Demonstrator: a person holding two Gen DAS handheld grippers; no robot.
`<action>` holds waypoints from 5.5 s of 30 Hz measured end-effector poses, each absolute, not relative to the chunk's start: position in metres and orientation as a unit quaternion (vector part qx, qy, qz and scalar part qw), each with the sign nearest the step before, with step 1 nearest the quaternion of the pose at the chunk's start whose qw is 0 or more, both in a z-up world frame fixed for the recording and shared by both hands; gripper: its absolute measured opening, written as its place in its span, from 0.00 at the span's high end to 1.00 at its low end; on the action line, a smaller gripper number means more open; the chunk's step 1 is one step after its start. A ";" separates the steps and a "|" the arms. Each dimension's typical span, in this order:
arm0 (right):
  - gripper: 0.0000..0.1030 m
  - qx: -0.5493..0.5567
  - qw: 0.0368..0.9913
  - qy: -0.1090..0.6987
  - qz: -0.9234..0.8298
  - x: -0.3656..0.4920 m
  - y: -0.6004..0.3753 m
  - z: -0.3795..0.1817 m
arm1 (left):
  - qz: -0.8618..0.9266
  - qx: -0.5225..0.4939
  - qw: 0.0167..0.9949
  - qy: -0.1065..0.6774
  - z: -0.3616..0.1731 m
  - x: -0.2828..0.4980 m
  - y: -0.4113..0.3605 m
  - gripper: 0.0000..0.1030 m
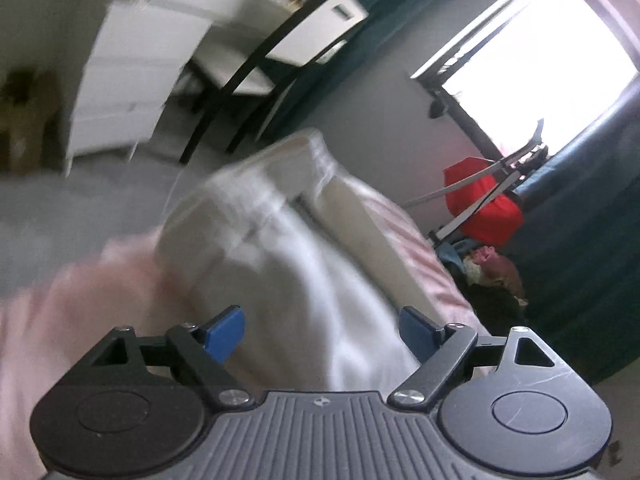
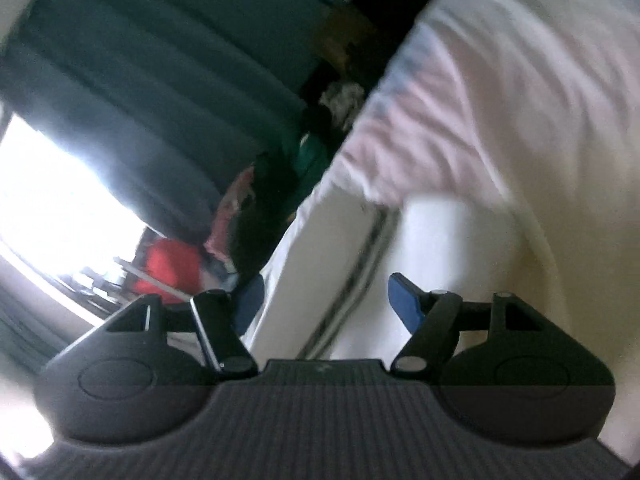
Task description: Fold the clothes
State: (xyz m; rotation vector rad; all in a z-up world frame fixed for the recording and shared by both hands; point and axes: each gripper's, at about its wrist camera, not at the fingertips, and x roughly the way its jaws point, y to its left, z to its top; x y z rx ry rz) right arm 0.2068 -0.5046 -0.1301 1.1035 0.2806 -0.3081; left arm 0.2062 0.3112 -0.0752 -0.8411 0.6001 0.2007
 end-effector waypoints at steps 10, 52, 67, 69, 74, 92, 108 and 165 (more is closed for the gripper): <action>0.31 0.542 0.808 0.199 -0.119 0.204 -0.504 -0.188 | 0.128 -0.487 0.828 0.246 -0.120 0.201 0.322 0.22; 0.85 0.614 0.755 0.178 -0.147 0.110 -0.529 -0.198 | 0.204 -0.266 0.886 0.320 -0.047 0.099 0.307 0.58; 0.90 0.472 0.844 0.186 -0.175 0.120 -0.518 -0.183 | 0.189 -0.076 0.931 0.302 -0.001 0.048 0.198 0.17; 0.90 0.448 0.856 0.180 -0.187 0.120 -0.511 -0.176 | 0.164 -0.072 0.941 0.288 -0.001 0.054 0.171 0.17; 0.90 0.398 0.877 0.167 -0.209 0.124 -0.498 -0.158 | 0.071 -0.044 0.956 0.281 -0.022 0.079 0.088 0.16; 0.90 0.075 0.977 0.082 -0.180 0.127 -0.380 -0.059 | -0.002 0.032 0.948 0.318 -0.102 0.109 0.039 0.15; 0.90 -0.252 0.957 0.120 0.081 0.092 -0.115 -0.115 | -0.003 -0.144 0.955 0.258 -0.060 0.084 0.102 0.14; 0.15 0.105 0.942 0.315 0.041 0.107 -0.202 -0.097 | -0.171 -0.210 0.889 0.370 -0.106 0.223 0.071 0.10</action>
